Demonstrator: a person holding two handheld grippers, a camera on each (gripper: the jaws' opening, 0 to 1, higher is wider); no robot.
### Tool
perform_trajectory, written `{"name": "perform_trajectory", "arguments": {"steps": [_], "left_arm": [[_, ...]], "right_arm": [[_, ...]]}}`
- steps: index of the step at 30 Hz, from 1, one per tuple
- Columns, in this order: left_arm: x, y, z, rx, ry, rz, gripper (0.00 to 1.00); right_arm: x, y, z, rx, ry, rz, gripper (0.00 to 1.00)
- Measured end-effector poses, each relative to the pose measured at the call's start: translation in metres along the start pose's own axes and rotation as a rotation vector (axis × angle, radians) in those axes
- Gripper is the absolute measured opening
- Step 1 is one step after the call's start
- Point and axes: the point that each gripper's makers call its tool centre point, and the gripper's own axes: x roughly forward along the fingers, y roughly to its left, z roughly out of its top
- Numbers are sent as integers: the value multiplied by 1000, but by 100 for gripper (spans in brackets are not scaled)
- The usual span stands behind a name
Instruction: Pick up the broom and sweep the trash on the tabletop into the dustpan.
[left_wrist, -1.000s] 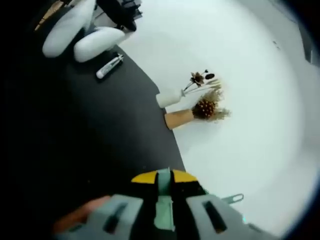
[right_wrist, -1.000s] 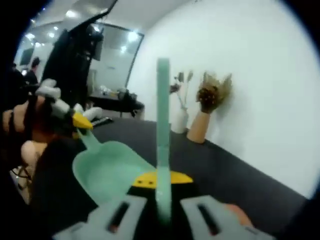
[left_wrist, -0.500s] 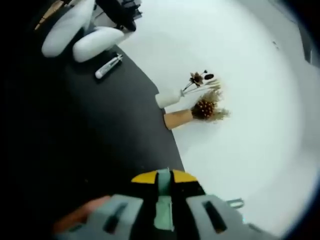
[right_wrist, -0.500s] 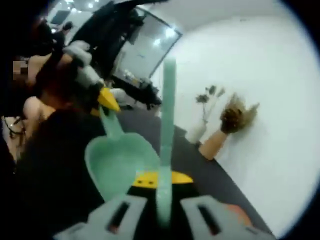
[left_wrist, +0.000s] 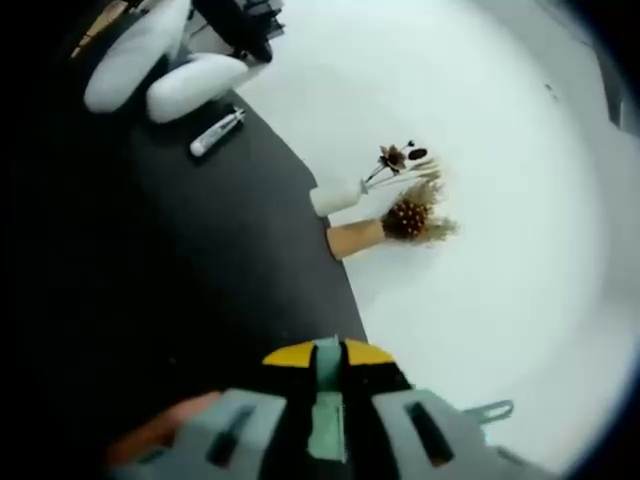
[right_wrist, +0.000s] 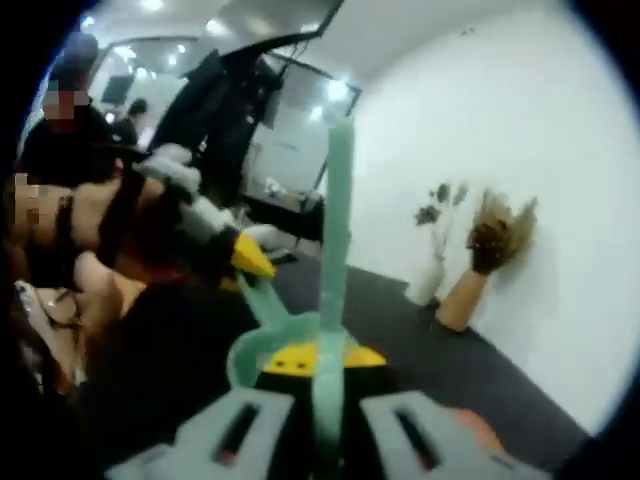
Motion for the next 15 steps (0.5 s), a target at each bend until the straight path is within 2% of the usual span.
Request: {"name": "perform_trajectory", "arguments": {"steps": [1,2,4,6,7,9,10,12,13,15], "left_arm": [[0,0,0,-1,0,0,10],[0,1,0,-3,0,-1,10],[-1,1,0,-3,-1,-1,10],[-1,1,0,-6,-5,-2,10],[0,1,-1,-9,-6,-2,10],[1,2,-3,-21,-9,-4,10],[2,2,-4,-22,-7,-5,10],[3,2,-5,-27,-4,-6,10],[3,2,-6,-27,-4,-6,10],[4,1,-7,-26,-1,-8,10]], "right_arm": [[-4,-9,8,-20,-37,-41,2],[-11,-26,12,-34,-46,-103,2],[-23,-55,12,0,-52,-201,2],[-30,-98,1,23,9,-327,2],[-35,-110,-6,39,38,-372,2],[-47,-137,-25,16,89,-465,2],[-51,-144,-39,24,139,-482,2],[-52,-147,-62,105,180,-464,2],[-51,-149,-70,124,200,-468,2],[-49,-148,-77,109,211,-456,2]]}}
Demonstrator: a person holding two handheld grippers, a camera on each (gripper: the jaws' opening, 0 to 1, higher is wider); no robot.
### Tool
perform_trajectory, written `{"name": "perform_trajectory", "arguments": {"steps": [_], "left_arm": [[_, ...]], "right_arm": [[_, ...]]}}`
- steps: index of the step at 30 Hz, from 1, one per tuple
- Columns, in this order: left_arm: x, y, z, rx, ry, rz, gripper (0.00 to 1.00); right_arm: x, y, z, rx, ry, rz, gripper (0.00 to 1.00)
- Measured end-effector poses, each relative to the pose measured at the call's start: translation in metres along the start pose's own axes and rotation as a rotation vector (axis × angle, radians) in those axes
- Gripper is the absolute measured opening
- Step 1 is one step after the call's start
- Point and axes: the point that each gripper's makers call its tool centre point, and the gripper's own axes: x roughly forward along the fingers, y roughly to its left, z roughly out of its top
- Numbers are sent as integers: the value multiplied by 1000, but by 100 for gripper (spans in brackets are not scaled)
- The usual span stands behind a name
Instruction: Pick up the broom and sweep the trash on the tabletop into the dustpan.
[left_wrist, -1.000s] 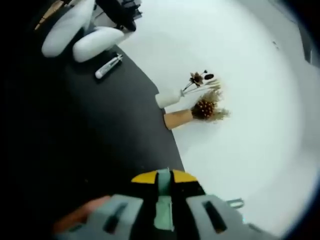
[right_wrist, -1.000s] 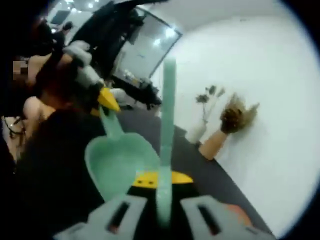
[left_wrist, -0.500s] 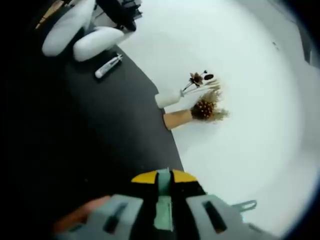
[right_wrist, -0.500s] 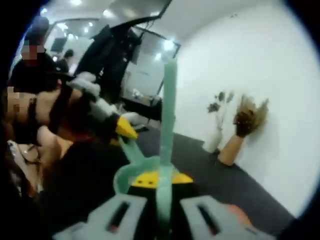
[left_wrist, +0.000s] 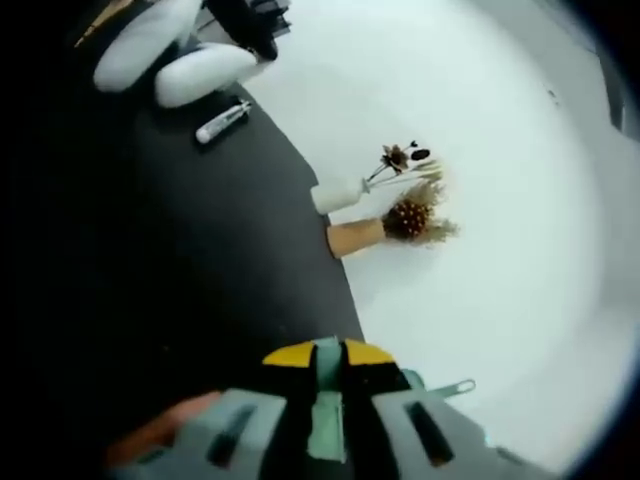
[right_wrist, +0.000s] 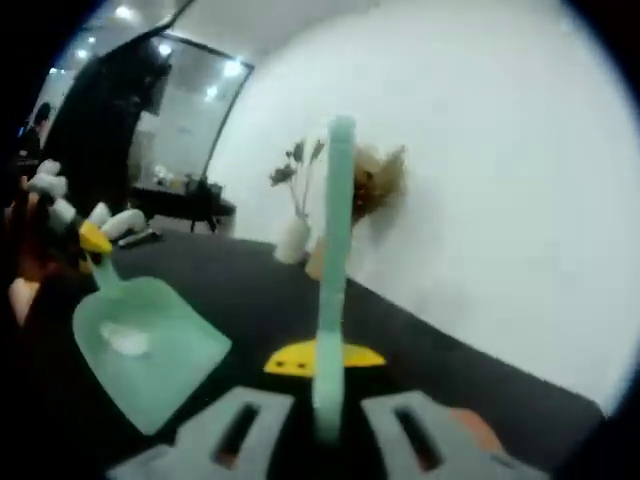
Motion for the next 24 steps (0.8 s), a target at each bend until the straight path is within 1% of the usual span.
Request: {"name": "perform_trajectory", "arguments": {"steps": [1,2,3,4,5,6,8,9,11,13,14,15,16,17,18,19,20,21,22,23,24], "left_arm": [[0,-1,0,3,0,-1,10],[0,-2,-1,8,2,-3,10],[0,-3,-1,10,2,-3,10],[1,-3,-1,11,3,-4,10],[1,-3,-1,11,3,-4,10],[1,-4,-1,12,3,-4,10],[1,-3,-1,11,3,-4,10],[1,-3,-1,9,3,-4,10],[1,-2,-2,6,4,-5,10],[1,-1,-2,4,4,-4,10],[1,-1,-2,3,4,-4,10],[1,-1,-2,2,4,-4,10],[1,-2,-2,2,4,-5,10],[1,-2,-2,4,4,-5,10],[1,-2,-2,4,4,-5,10],[1,-2,-2,3,4,-6,10],[1,-3,-2,4,4,-7,10],[1,-3,-2,5,5,-6,10],[1,-3,-2,5,5,-7,10],[1,-3,-3,6,5,-6,10],[1,-3,-3,5,5,-7,10]], "right_arm": [[7,-3,1,3,8,5,2],[9,0,-1,-2,16,14,2],[8,6,-3,-17,17,28,2],[7,14,-3,-33,21,61,2],[10,21,2,-32,7,98,2],[7,31,10,-11,-21,147,2],[3,45,26,74,-78,233,2],[-3,44,32,115,-101,220,2],[-3,31,43,83,-118,162,2],[0,21,39,80,-92,113,2],[4,16,33,81,-64,91,2],[5,17,25,64,-30,90,2],[8,20,18,41,-10,101,2],[10,27,9,30,13,117,2],[13,33,5,17,29,132,2],[8,43,4,-7,18,147,2],[7,50,8,-20,10,161,2],[8,46,12,-36,13,166,2],[7,50,16,-42,-5,175,2],[6,62,26,-30,-41,224,2],[2,72,33,17,-61,275,2]]}}
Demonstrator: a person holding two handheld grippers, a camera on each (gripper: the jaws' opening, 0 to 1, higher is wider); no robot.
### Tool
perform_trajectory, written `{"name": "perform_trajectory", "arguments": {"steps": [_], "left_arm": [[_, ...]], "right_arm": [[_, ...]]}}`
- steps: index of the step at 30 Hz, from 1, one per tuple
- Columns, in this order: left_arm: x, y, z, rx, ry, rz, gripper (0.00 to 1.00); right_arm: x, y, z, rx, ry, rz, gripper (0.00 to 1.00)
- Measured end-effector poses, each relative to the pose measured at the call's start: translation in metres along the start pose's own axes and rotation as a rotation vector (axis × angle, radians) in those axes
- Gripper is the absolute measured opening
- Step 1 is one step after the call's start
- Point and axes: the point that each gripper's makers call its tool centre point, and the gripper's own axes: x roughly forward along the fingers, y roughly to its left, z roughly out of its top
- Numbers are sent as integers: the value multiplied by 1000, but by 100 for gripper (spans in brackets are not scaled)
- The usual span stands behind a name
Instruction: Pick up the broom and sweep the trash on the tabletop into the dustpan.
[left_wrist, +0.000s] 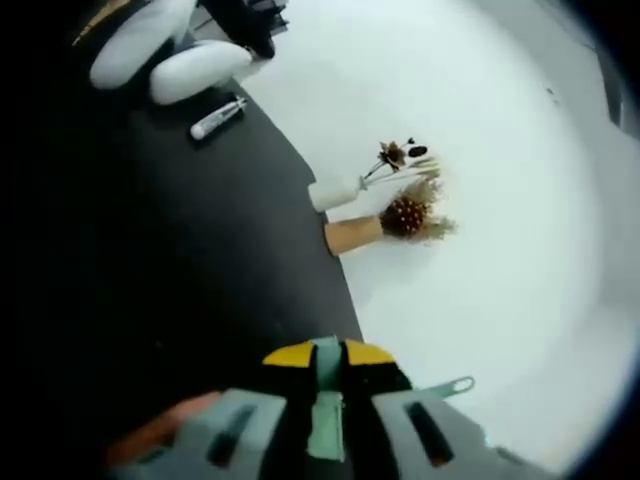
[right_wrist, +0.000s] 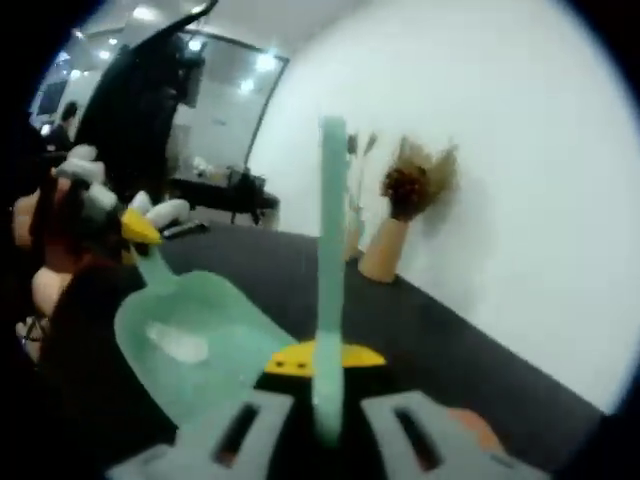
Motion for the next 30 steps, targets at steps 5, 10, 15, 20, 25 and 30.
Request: {"name": "perform_trajectory", "arguments": {"steps": [5,10,15,20,25,30], "left_arm": [[0,1,0,-5,2,1,10],[0,1,-1,-5,2,-1,10],[1,1,-1,-7,2,-1,10],[0,3,-1,-10,1,1,10],[1,3,-2,-11,-2,3,10],[1,2,-3,-9,-2,1,10]], "right_arm": [[-14,-2,5,-67,-11,-99,2],[-6,1,-21,-113,92,-106,2],[-8,36,-3,-9,0,44,2],[-17,20,-2,-25,30,-69,2],[-15,41,-13,-50,68,1,2],[-18,74,14,-52,-51,126,2]]}}
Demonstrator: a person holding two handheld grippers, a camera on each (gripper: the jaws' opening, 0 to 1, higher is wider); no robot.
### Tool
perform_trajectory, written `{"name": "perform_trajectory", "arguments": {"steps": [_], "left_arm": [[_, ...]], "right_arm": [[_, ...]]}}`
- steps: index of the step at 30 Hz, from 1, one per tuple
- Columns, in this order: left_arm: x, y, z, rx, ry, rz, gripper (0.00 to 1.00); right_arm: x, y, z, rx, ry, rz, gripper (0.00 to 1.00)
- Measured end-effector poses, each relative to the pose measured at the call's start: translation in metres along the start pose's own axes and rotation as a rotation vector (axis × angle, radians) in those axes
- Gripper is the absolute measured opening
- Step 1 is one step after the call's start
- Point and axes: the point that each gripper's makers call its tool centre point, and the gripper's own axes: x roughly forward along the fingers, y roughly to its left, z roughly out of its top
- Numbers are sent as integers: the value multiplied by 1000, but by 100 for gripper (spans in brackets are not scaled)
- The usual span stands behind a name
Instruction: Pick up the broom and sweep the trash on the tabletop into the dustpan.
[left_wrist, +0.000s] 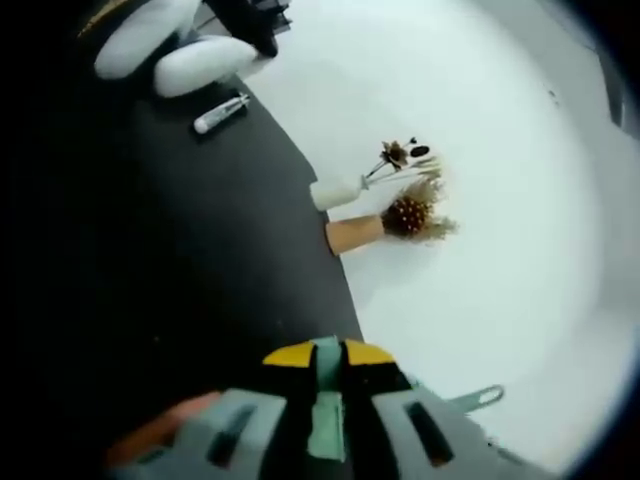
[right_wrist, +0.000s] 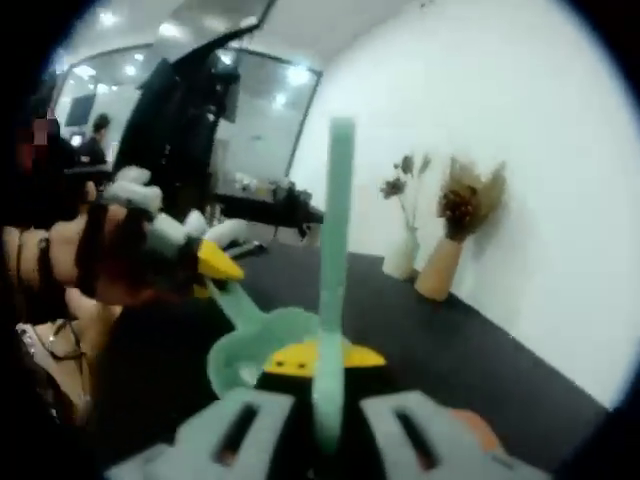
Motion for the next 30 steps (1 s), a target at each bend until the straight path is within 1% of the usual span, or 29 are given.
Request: {"name": "perform_trajectory", "arguments": {"steps": [1,2,3,5,6,7,8,9,10,12,13,14,15,16,17,19,21,22,23,25,26,27,28,29,30], "left_arm": [[0,0,0,-1,0,-1,10],[0,0,0,0,0,-1,10],[0,-1,0,1,0,-1,10],[0,-1,-1,1,0,-1,10],[0,-1,0,2,-1,0,10],[0,-1,-1,1,-1,0,10],[0,-1,-1,1,-2,0,10],[0,-1,-1,1,-3,1,10],[0,-1,-2,1,-5,1,10],[0,-1,-2,1,-8,1,10],[0,-1,-2,1,-8,0,10],[0,-1,-2,1,-9,1,10],[0,-1,-2,1,-8,1,10],[0,-1,-2,1,-7,0,10],[0,-1,-2,3,-7,0,10],[0,-1,-2,1,-7,-1,10],[0,-1,-2,1,-7,-1,10],[0,-2,-2,1,-7,-2,10],[0,-1,-3,1,-6,-1,10],[0,-1,-3,-1,-6,-2,10],[0,-1,-3,-1,-6,-2,10],[0,-1,-3,-2,-7,-2,10],[0,-1,-3,-2,-8,-1,10],[0,-1,-3,-2,-9,0,10],[0,-1,-3,-6,-10,-1,10]], "right_arm": [[1,-5,3,-25,1,-31,2],[0,-10,7,-56,-18,-59,2],[-2,-11,10,-68,-44,-75,2],[-3,-28,3,-42,-7,-140,2],[-2,-36,-4,-52,34,-179,2],[0,-42,-8,-74,60,-206,2],[3,-45,-11,-108,65,-222,2],[5,-42,-16,-112,71,-215,2],[8,-41,-21,-100,94,-210,2],[12,-32,-26,-84,100,-175,2],[14,-25,-26,-69,94,-152,2],[14,-21,-23,-79,84,-135,2],[15,-15,-16,-71,57,-108,2],[15,-8,-6,-8,25,-53,2],[14,-9,1,29,8,-43,2],[9,-14,7,20,-16,-73,2],[7,-32,12,-31,-25,-146,2],[6,-41,10,-29,-22,-175,2],[2,-47,3,-27,-5,-199,2],[-1,-66,-9,-45,30,-265,2],[0,-83,-17,-78,75,-317,2],[3,-91,-24,-94,108,-330,2],[4,-93,-28,-97,117,-330,2],[7,-91,-35,-89,118,-312,2],[10,-85,-42,-61,134,-270,2]]}}
